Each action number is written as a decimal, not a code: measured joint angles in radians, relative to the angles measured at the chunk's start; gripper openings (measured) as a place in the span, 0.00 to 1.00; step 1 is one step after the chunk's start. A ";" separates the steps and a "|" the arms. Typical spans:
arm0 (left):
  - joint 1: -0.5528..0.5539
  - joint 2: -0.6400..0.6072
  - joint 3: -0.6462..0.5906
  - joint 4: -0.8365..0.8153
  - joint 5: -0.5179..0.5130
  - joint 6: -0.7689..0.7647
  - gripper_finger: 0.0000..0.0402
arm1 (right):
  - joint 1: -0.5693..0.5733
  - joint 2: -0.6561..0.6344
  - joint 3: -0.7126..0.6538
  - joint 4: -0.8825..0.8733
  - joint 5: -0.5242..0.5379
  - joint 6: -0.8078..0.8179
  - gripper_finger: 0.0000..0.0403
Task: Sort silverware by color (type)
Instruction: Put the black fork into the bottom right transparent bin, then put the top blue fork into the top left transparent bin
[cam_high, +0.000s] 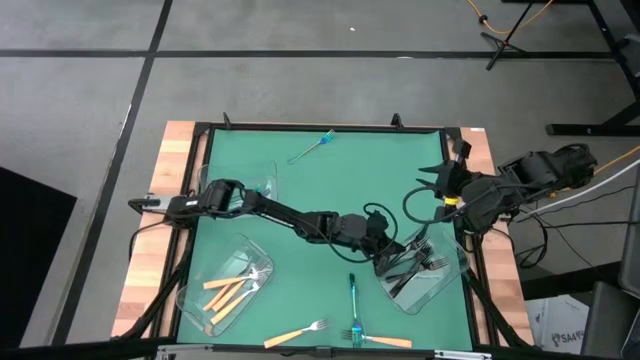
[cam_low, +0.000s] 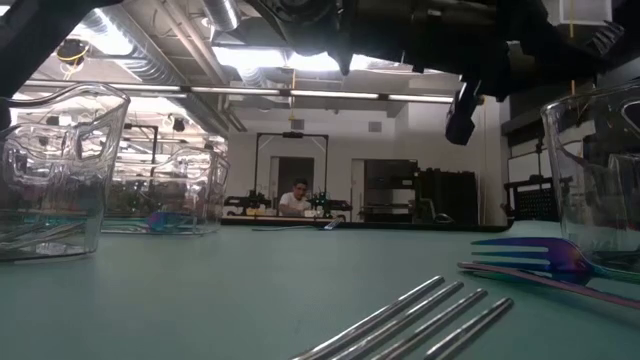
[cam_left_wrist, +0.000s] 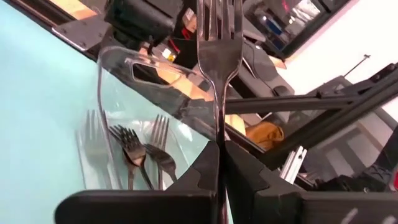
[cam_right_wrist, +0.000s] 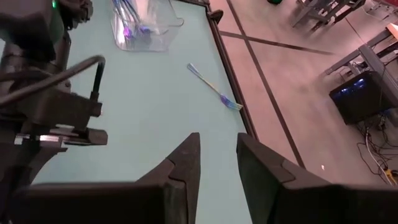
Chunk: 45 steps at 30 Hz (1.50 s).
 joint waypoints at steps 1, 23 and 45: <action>0.000 0.000 0.000 0.002 -0.001 0.001 0.02 | 0.000 0.000 -0.008 0.002 0.000 0.000 0.24; -0.022 0.000 0.000 -0.041 0.000 0.244 0.02 | 0.000 0.000 -0.109 0.007 -0.053 0.053 0.24; -0.022 -0.001 0.000 -0.045 -0.026 0.244 0.15 | 0.000 0.000 -0.109 0.009 -0.054 0.053 0.24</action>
